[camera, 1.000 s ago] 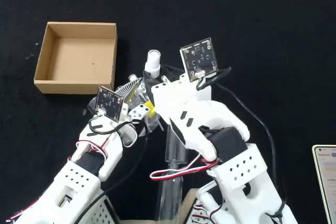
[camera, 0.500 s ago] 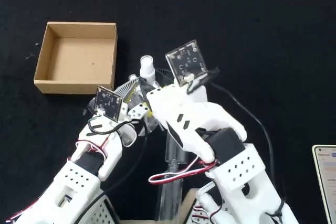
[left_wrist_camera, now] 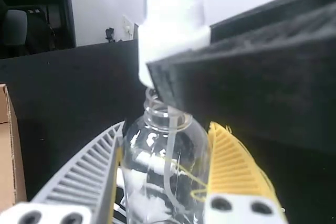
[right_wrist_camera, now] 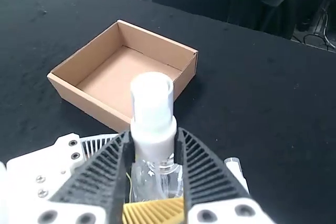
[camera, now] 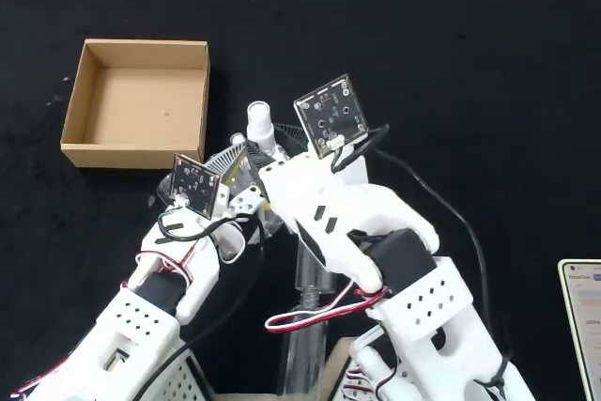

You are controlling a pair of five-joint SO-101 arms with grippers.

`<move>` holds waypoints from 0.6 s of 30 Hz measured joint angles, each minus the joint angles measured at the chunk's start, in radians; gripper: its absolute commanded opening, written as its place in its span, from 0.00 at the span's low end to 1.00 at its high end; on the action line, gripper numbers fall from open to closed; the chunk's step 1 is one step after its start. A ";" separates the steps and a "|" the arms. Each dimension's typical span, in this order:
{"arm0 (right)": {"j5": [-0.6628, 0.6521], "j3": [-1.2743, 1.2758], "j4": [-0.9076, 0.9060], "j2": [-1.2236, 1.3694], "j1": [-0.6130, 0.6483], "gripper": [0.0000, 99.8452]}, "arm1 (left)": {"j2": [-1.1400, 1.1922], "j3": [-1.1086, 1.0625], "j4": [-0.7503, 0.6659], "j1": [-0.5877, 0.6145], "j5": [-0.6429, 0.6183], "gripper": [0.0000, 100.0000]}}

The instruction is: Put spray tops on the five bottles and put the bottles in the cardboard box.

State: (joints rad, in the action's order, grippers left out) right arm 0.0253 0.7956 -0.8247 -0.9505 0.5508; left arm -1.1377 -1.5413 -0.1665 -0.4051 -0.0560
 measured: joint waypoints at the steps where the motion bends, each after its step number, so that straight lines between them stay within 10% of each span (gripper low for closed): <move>1: 0.000 0.000 -0.008 0.000 0.000 0.09 | 0.000 0.000 0.000 0.000 0.000 0.13; 6: -0.002 -0.003 -0.107 0.000 0.012 0.21 | 0.000 0.000 0.000 -0.002 0.000 0.13; 18: 0.000 -0.215 -0.247 0.000 0.040 0.13 | 0.000 0.000 0.000 0.005 0.000 0.13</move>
State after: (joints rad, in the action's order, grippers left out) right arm 0.0253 0.5808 -1.0717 -0.9505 0.5907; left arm -1.1377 -1.5413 -0.1665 -0.4005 -0.0560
